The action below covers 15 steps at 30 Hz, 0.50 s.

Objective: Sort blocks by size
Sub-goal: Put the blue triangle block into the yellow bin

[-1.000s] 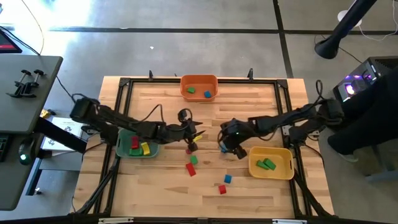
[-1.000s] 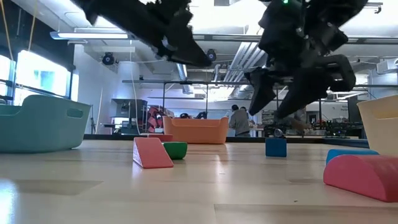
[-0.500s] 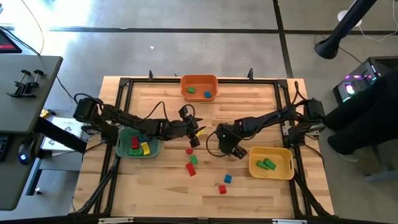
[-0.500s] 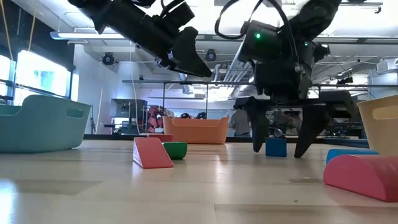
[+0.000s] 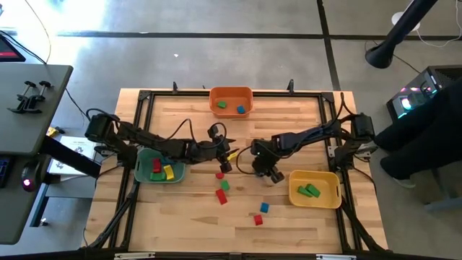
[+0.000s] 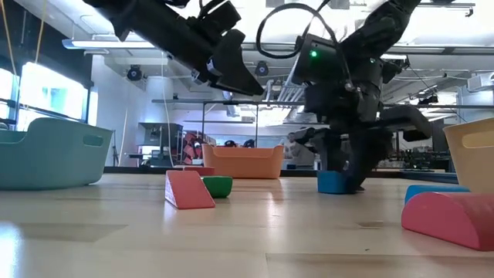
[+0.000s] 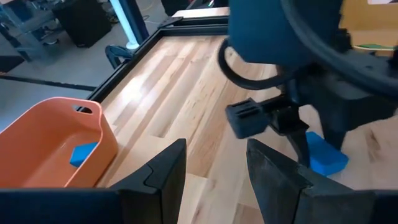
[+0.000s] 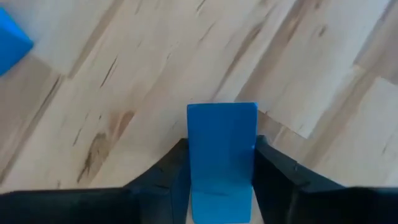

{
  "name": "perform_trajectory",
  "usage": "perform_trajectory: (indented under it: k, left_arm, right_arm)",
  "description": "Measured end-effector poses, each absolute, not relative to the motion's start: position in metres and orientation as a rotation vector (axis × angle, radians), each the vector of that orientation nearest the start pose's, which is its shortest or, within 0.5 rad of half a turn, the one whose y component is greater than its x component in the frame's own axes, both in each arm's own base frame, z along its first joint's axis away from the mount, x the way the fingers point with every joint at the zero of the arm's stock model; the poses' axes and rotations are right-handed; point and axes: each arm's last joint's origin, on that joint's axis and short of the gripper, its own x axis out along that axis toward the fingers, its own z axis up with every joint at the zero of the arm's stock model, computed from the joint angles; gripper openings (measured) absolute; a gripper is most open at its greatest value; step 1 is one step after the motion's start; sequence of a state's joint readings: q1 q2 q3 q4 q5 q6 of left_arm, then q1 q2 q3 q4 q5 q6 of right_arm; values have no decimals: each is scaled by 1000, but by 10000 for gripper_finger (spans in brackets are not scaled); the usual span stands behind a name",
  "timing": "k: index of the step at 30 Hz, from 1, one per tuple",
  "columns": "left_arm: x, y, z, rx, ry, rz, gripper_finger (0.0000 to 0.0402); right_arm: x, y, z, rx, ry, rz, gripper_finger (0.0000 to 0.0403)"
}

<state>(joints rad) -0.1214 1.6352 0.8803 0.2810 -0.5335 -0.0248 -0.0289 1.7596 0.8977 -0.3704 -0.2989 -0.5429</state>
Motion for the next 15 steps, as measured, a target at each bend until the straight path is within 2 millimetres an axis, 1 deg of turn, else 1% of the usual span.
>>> perform_trajectory:
  k: [2,4,7,10,12,15]
  left_arm:
    - [338,-29,201,132,445,405,156]
    - [337,-30,201,135,440,445,156]
    - [336,-30,201,149,434,539,156]
    - [334,-31,201,165,435,580,156]
    - [334,-33,200,168,439,580,156]
    - [333,-37,200,175,442,572,156]
  right_arm:
    - [310,3,131,-240,1133,525,128]
    - [313,9,141,-235,1190,510,128]
    - [320,23,168,-283,1260,458,128]
    - [320,42,197,-303,1308,450,128]
    - [314,55,214,-298,1321,457,128]
    - [293,68,239,-247,1334,434,128]
